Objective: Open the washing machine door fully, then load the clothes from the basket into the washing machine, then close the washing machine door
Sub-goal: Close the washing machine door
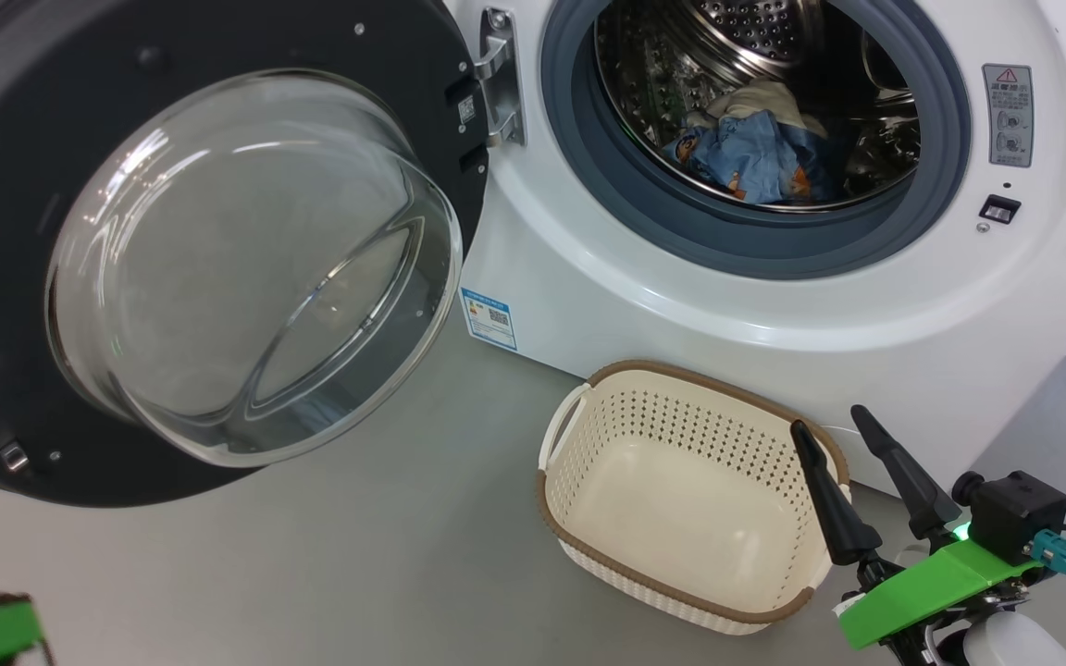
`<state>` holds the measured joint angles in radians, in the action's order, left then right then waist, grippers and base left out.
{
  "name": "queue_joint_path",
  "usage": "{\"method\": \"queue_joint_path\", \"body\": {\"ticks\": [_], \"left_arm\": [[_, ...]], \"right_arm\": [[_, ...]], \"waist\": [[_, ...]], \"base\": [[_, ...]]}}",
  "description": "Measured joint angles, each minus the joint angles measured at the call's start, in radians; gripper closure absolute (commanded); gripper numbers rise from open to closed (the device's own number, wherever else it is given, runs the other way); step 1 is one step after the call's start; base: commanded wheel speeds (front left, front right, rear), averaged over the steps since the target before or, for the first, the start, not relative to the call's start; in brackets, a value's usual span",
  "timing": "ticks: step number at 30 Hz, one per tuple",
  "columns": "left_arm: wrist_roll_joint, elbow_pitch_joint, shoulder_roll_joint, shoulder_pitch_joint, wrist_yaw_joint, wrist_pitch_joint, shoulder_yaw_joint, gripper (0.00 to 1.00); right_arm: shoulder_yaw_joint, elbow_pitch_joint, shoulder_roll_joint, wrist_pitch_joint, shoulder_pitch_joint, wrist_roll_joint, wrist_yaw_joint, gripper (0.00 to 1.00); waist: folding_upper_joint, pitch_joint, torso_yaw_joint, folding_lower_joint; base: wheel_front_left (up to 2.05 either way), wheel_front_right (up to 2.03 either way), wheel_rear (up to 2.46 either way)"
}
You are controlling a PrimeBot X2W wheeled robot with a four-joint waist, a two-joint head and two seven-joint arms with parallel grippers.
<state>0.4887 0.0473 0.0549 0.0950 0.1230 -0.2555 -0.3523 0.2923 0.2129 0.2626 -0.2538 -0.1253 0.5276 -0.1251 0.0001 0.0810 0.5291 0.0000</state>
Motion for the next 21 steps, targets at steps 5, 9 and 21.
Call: {"method": "queue_joint_path", "body": {"ticks": [5,9,21], "left_arm": [[0.230,0.072,0.112,0.122,0.003,0.026,-0.049,1.00],[0.423,0.177,0.235,0.235,0.004,0.095,-0.075,1.00],[0.766,0.546,0.426,0.514,0.004,0.425,-0.054,1.00]], "right_arm": [[-0.002,-0.002,0.000,0.000,0.000,0.000,0.000,0.00],[-0.002,-0.004,0.002,0.000,0.000,0.000,0.000,0.00],[-0.001,-0.009,0.023,0.000,-0.014,0.000,0.000,0.00]], "waist": [[0.0000,0.009,-0.007,0.0000],[-0.0001,0.019,-0.014,0.0000],[0.0000,0.066,-0.032,0.0000]], "base": [[0.00,0.00,0.00],[0.00,0.00,0.00],[0.00,0.00,0.00]]}}
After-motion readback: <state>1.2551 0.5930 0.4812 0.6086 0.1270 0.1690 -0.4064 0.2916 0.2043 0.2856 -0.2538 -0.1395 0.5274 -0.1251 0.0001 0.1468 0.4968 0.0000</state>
